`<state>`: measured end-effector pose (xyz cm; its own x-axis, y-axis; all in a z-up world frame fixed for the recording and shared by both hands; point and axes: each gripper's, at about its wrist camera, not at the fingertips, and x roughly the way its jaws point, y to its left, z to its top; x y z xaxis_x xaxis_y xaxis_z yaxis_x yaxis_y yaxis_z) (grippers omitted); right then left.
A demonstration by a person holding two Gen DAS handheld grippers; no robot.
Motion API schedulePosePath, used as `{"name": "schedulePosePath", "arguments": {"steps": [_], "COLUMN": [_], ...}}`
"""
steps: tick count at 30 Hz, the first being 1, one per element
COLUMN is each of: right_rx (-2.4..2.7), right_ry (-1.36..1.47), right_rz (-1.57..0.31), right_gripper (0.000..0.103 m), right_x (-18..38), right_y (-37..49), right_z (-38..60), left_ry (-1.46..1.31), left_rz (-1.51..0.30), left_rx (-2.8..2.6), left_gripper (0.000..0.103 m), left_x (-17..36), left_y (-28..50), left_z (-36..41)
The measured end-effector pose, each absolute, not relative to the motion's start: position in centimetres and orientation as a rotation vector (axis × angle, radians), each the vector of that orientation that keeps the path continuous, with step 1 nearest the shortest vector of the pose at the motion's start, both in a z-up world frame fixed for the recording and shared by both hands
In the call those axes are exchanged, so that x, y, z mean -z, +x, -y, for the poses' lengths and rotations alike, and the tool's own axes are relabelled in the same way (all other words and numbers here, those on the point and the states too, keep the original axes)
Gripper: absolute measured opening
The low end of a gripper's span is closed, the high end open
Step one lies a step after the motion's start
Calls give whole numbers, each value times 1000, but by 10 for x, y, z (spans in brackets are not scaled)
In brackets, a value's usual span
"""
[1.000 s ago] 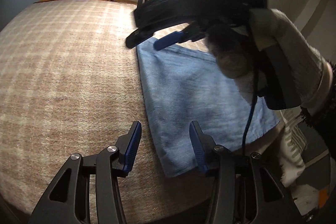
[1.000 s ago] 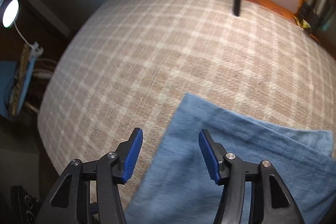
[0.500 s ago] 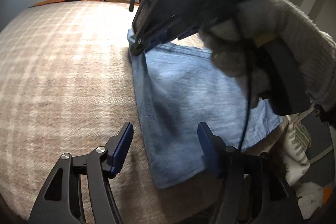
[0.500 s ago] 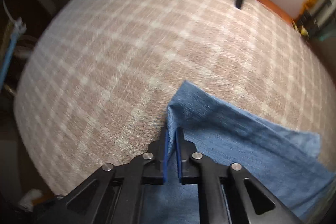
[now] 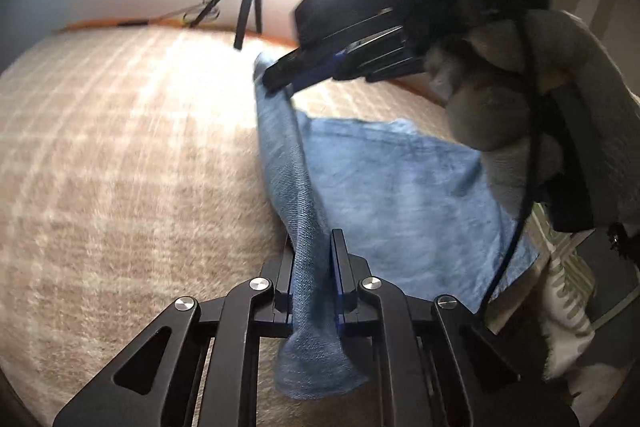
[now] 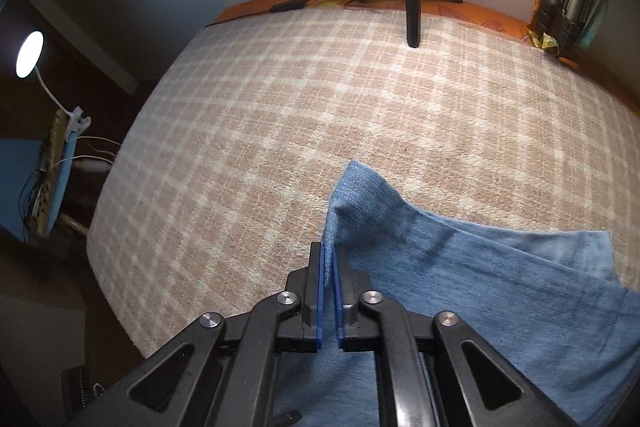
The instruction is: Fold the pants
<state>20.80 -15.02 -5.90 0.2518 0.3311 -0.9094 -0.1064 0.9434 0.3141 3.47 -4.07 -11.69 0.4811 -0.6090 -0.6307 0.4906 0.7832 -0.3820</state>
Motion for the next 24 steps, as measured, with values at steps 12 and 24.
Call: {"name": "schedulePosePath", "arguments": {"steps": [12,24], "right_rx": [-337,-294], "right_ry": [144,128], "right_rz": [-1387,-1276], "right_gripper": [45,5], "right_x": [65,42], "right_y": [201,192], "right_z": [132,165], "left_ry": [-7,-47], "left_rz": [-734,-731], "left_rx": [683,744], "left_gripper": [12,12], "left_x": [94,82], "left_y": [22,24], "left_z": [79,88]}}
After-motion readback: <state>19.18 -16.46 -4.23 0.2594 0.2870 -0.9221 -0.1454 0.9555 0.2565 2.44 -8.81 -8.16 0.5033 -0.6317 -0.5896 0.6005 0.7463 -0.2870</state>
